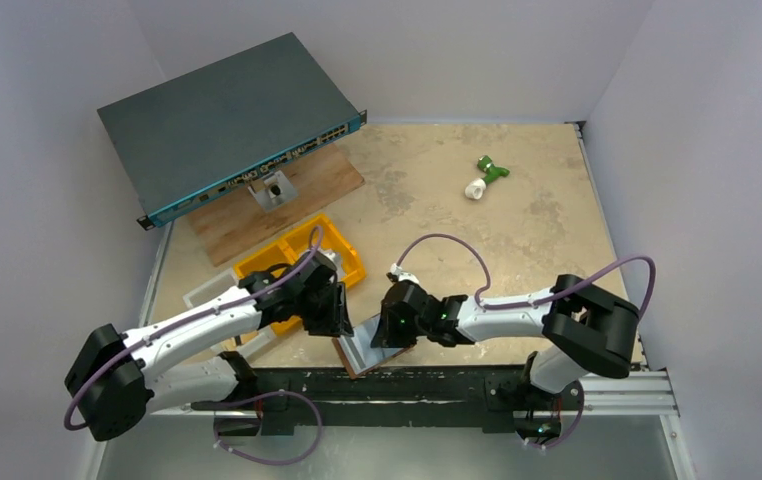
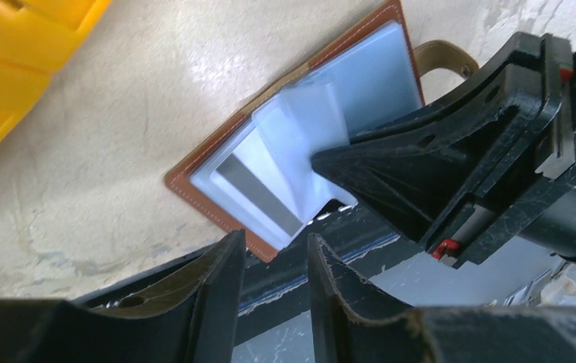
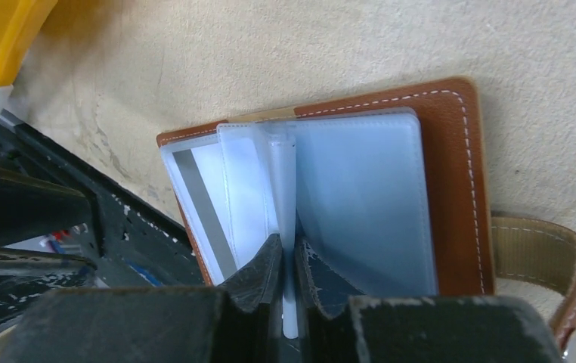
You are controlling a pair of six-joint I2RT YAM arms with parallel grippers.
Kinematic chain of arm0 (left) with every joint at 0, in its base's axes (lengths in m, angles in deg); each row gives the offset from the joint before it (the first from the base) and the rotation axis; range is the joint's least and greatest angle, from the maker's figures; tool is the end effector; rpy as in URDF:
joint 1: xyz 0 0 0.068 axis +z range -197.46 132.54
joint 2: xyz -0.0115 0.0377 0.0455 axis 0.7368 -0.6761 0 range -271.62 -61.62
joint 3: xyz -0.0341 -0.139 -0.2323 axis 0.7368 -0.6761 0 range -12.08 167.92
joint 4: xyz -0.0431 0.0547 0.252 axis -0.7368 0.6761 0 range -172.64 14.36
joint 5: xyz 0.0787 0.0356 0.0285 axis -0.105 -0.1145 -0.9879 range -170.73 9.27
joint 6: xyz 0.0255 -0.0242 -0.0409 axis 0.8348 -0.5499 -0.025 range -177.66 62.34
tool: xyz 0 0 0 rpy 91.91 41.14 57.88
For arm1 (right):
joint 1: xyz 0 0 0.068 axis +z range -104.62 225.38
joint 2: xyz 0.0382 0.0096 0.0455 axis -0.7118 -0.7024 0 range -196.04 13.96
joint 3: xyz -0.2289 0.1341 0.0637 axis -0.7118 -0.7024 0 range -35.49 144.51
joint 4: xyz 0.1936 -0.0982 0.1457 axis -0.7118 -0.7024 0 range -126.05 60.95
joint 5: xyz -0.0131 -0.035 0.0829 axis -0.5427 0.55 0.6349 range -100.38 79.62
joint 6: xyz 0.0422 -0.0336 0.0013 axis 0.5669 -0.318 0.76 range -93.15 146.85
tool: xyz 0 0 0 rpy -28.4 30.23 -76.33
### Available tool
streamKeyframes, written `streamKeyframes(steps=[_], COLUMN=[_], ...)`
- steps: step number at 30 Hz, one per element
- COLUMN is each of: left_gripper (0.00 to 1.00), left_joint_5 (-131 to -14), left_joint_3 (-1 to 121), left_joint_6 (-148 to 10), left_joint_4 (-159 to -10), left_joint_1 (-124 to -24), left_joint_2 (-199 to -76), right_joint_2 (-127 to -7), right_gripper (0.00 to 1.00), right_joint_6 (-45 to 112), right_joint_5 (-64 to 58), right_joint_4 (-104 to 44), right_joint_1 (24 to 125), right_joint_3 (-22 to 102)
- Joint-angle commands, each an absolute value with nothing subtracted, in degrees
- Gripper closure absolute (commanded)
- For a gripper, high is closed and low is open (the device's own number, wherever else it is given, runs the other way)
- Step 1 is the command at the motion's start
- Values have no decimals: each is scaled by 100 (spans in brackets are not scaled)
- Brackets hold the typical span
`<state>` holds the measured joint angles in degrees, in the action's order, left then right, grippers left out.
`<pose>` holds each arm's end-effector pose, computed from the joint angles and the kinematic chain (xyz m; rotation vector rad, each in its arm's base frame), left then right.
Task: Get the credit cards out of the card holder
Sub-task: Remove the credit card from the card holder.
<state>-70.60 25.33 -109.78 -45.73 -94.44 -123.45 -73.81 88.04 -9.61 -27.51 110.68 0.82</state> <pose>0.1288 -0.1473 0.2039 -0.0635 2.8612 -0.7210 0.1164 0.2545 0.1392 -0.1035 2.6988 0.8879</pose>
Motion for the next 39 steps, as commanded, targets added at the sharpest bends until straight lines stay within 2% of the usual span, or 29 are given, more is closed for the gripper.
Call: streamKeyframes(steps=[1, 16, 26, 32, 36, 39], left_gripper=[66, 100, 100, 100, 100, 100], left_joint_5=[-6903, -7094, -7252, -7301, -7234, -7178], left_joint_3=[2543, 2420, 2644, 2638, 2650, 2650], left_joint_6=[-11170, -11286, -11330, -11365, -11365, -11365], left_joint_4=[-5293, -5889, -5943, -5948, -6023, -6101], left_joint_1=[-9545, -9874, -10106, -10117, -10125, -10126], left_joint_2=[-12617, -13705, -14301, -14165, -14046, -13942], right_joint_2=[-7338, -6979, -6618, -6215, -6110, -6031], right_gripper=[94, 97, 95, 82, 65, 61], right_joint_6=[9079, 9511, 9485, 9325, 9170, 9092], right_joint_5=[-803, -635, -565, -689, -838, -1012], right_joint_4=[-2536, -1814, -1473, -1711, -2055, -2417], right_joint_1=[11017, 10872, 10818, 10814, 10814, 10814], right_joint_3=[-286, -924, -1055, -887, -669, -518])
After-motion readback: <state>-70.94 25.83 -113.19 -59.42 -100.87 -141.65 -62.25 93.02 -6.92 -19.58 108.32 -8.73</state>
